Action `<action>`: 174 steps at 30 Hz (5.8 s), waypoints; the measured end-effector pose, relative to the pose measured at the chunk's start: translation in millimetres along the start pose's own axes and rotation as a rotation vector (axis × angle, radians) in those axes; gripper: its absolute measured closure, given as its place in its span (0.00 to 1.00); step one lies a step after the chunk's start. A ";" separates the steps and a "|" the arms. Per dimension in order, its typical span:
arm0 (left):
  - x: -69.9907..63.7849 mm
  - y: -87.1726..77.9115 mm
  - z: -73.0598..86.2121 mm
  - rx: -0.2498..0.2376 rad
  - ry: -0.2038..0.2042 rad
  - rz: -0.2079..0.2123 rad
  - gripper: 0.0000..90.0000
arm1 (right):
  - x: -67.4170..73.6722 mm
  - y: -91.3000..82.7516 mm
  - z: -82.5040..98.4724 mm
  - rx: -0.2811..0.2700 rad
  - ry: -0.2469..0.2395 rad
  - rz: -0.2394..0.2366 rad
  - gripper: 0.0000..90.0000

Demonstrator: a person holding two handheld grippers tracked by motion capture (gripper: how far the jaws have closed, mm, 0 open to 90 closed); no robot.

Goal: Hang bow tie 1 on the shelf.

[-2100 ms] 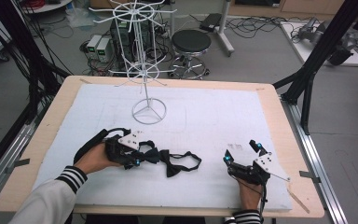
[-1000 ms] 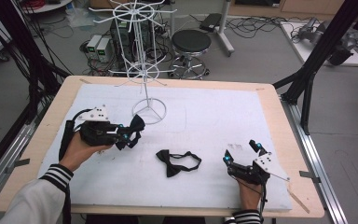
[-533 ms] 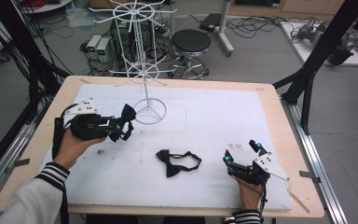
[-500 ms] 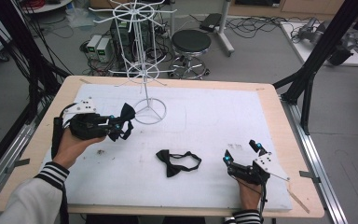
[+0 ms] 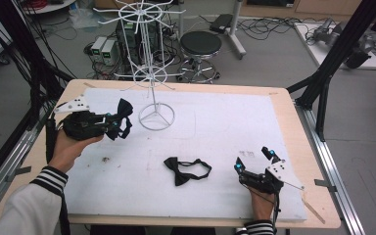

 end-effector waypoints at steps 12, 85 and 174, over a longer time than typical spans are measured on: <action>11.5 -9.1 -12.3 -0.044 -0.036 -0.097 0.83 | 0.1 0.0 0.0 0.001 0.001 0.000 0.01; 14.6 24.2 -73.5 -0.089 -0.037 -0.186 0.83 | 0.1 -1.1 -0.2 -0.007 0.008 -0.002 0.01; -24.4 -15.7 35.8 -0.313 0.070 0.048 0.14 | 0.4 -0.9 0.0 -0.009 -0.003 0.008 0.01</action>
Point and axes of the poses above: each handheld gripper's, and its own axes: y roughly forward along the jaws, z roughly out of its underside, x roughly to its left, the point moved 3 cm from there along y, roughly forward along the jaws, and after that the axes turned 9 degrees about -x, right-handed, at the moved point
